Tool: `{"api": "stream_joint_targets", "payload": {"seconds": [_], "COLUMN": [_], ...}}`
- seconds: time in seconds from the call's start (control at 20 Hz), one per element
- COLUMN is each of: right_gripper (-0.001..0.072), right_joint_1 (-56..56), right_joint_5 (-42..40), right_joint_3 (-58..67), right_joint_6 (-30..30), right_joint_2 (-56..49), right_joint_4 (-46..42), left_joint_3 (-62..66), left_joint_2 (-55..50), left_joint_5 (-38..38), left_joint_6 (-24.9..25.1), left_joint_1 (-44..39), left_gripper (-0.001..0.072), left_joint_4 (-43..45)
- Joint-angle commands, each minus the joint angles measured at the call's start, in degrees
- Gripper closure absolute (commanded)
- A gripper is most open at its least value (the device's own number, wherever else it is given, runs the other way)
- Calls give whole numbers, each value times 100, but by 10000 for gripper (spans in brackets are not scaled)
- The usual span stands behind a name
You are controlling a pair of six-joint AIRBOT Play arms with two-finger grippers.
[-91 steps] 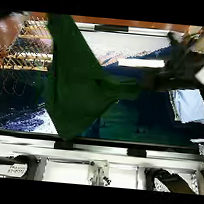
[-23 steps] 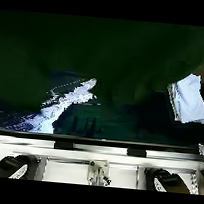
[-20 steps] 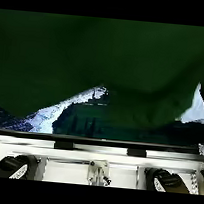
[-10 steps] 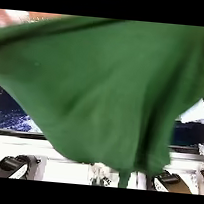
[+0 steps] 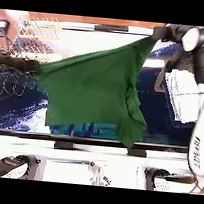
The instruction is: Fold the shirts.
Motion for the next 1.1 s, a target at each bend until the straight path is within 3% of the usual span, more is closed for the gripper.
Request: {"api": "stream_joint_targets", "payload": {"seconds": [0.0, 0.25, 0.3, 0.35, 0.4, 0.55, 0.65, 0.7, 0.75, 0.95, 1.05], "right_gripper": [637, 611, 439, 85, 81, 81, 81, 81, 84, 84, 84], "right_joint_1": [-2, 0, 0, 0, -9, -184, -549, -824, -1180, -2588, -2909], "right_joint_5": [101, 1270, 1353, 1464, 1611, 2555, 3646, 4111, 4542, 5504, 5515], "right_joint_3": [-2, -2, 4, 4, 4, 2, 2, 2, -4, -39, -63], "right_joint_6": [404, 411, 396, 341, 201, -317, -719, -885, -977, -942, -866], "right_joint_2": [-776, -1276, -1233, -1123, -977, -367, 35, 184, 321, 433, 428], "right_joint_4": [299, 887, 979, 1025, 975, 240, -188, -114, 201, 2726, 3088], "left_joint_3": [-68, -66, -68, -35, 90, 629, 614, 485, 197, -1886, -2616], "left_joint_2": [-1080, -2070, -2105, -2094, -2090, -1982, -1700, -1539, -1327, -761, -763], "left_joint_5": [485, -7, -210, -520, -955, -2426, -3071, -3217, -3274, -3082, -2774], "left_joint_6": [-262, -144, 190, 461, 699, 1600, 1941, 2070, 2194, 2796, 3279], "left_joint_1": [83, 85, 96, 114, 181, 706, 1318, 1685, 2109, 3482, 3825], "left_gripper": [678, 650, 435, 52, -13, -13, 7, 83, 122, 96, 96], "left_joint_4": [-160, -1495, -1679, -1644, -1561, -1499, -1777, -2127, -2627, -3858, -4153]}}
